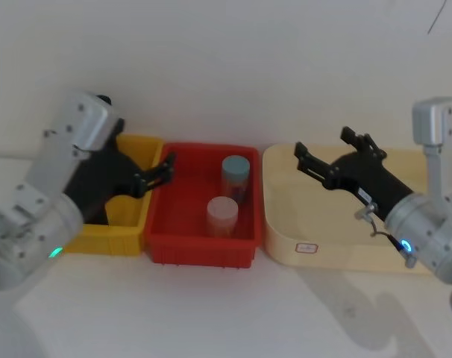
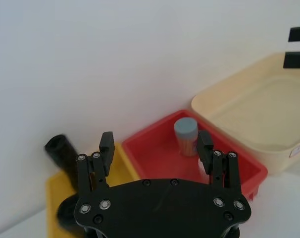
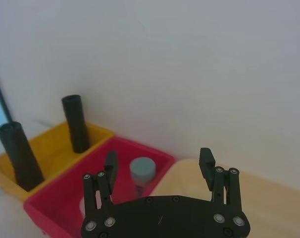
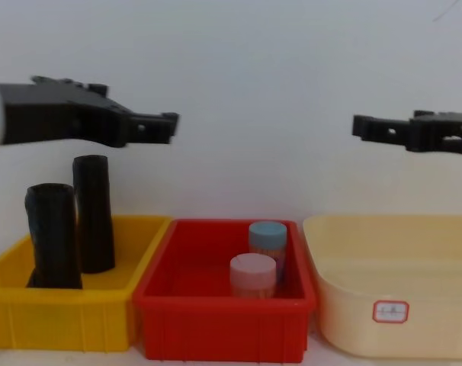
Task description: Pick up the garbage bag with the one hand and transfer it to the other hand.
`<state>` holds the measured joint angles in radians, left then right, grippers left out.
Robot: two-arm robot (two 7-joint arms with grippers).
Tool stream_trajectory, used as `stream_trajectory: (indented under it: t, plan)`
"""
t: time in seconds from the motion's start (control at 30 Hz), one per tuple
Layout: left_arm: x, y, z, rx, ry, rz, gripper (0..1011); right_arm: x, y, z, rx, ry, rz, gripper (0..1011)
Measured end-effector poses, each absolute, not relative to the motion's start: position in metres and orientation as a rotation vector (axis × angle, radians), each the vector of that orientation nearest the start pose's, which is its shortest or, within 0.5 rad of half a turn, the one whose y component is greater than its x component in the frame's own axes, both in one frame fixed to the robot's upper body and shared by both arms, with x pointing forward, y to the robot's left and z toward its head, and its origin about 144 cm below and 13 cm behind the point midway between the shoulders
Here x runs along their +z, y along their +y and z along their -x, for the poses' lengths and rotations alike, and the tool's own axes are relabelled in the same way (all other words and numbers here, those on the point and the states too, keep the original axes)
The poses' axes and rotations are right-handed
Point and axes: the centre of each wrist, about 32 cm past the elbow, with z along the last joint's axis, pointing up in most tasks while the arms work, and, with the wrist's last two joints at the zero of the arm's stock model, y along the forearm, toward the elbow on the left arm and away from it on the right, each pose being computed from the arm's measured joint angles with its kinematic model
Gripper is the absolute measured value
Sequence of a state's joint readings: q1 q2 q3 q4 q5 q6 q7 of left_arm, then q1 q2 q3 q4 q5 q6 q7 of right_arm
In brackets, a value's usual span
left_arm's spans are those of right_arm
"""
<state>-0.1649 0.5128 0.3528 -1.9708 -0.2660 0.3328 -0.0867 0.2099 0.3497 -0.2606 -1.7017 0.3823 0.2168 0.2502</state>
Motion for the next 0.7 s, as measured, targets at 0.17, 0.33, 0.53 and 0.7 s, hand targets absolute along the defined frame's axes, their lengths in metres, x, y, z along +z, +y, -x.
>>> stream_trajectory:
  t: [0.17, 0.33, 0.53, 0.7]
  plan:
    - [1.295, 0.24, -0.433, 1.089, -0.22, -0.199, 1002, 1.25, -0.229, -0.506, -0.986, 0.002, -0.007, 999]
    - [1.297, 0.255, -0.425, 1.117, -0.189, -0.223, 1001, 1.254, -0.222, -0.512, -0.961, 0.026, -0.008, 1000]
    - [1.293, 0.282, -0.417, 1.163, -0.116, -0.261, 1002, 1.255, -0.211, -0.523, -0.926, 0.082, 0.005, 1000]
    - [1.286, 0.297, -0.417, 1.182, -0.064, -0.277, 1002, 1.254, -0.205, -0.531, -0.902, 0.121, 0.023, 1000]
